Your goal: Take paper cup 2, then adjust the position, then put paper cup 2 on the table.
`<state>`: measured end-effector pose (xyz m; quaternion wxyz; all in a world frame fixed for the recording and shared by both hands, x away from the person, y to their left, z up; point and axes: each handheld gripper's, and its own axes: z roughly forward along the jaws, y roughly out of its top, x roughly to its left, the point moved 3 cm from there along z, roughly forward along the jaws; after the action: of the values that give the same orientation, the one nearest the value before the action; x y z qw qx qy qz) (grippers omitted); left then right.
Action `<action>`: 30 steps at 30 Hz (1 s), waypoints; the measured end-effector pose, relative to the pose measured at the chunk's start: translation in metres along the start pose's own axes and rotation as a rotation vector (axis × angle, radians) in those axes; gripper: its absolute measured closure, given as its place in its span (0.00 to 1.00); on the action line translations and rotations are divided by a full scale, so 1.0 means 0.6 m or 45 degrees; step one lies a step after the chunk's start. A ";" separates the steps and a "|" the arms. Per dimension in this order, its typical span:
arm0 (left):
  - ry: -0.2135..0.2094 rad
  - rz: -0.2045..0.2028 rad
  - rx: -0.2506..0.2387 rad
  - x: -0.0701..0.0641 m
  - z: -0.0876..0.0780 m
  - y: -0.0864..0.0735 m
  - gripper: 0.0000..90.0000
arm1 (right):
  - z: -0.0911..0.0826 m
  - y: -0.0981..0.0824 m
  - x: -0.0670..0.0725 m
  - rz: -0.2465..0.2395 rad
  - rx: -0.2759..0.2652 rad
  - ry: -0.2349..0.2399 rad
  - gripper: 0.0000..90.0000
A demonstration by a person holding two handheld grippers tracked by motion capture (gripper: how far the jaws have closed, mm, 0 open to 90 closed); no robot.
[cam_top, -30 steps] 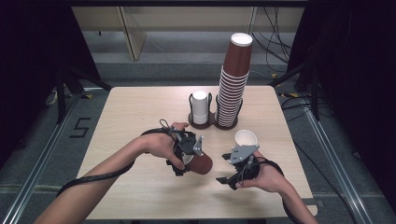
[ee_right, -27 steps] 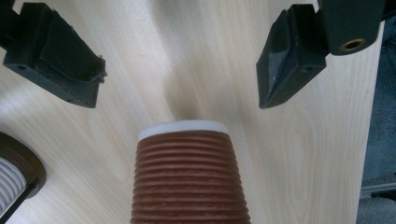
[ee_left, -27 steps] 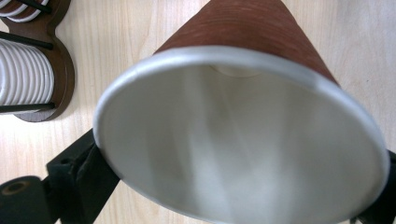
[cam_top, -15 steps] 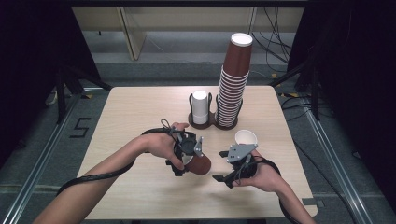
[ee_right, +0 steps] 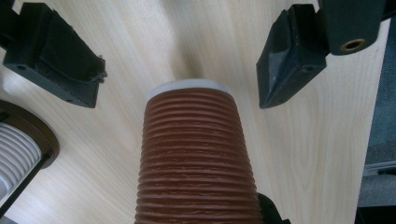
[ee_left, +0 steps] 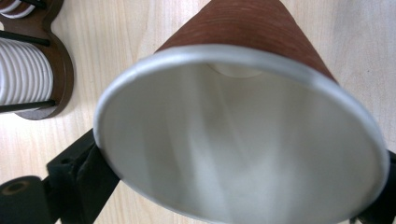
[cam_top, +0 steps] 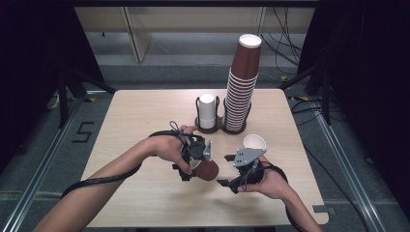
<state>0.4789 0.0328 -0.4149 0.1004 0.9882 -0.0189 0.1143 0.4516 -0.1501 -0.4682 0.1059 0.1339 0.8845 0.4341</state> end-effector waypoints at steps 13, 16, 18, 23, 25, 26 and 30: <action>-0.001 0.004 0.014 0.004 -0.004 0.001 0.07 | -0.001 0.000 0.000 0.046 -0.016 -0.027 0.17; -0.001 0.015 0.021 0.004 -0.006 0.005 0.07 | -0.001 0.000 -0.001 0.016 -0.033 -0.028 0.17; -0.002 0.022 0.033 0.004 -0.006 0.007 0.07 | 0.000 0.000 -0.003 0.003 -0.042 -0.045 0.17; -0.007 0.043 0.047 0.004 -0.003 0.016 0.07 | 0.003 0.005 0.003 0.037 -0.057 -0.034 0.17; -0.006 0.041 0.044 0.004 -0.001 0.020 0.07 | 0.006 0.009 0.000 -0.013 -0.074 -0.044 0.17; -0.007 0.050 0.049 0.004 -0.001 0.021 0.07 | 0.006 0.011 0.000 -0.019 -0.078 -0.045 0.17; -0.012 0.060 0.050 0.001 0.001 0.024 0.07 | 0.010 0.017 0.008 0.016 -0.086 -0.034 0.16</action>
<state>0.4786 0.0184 -0.4125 0.0780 0.9898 -0.0402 0.1125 0.4506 -0.1381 -0.4638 0.1196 0.1416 0.8669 0.4627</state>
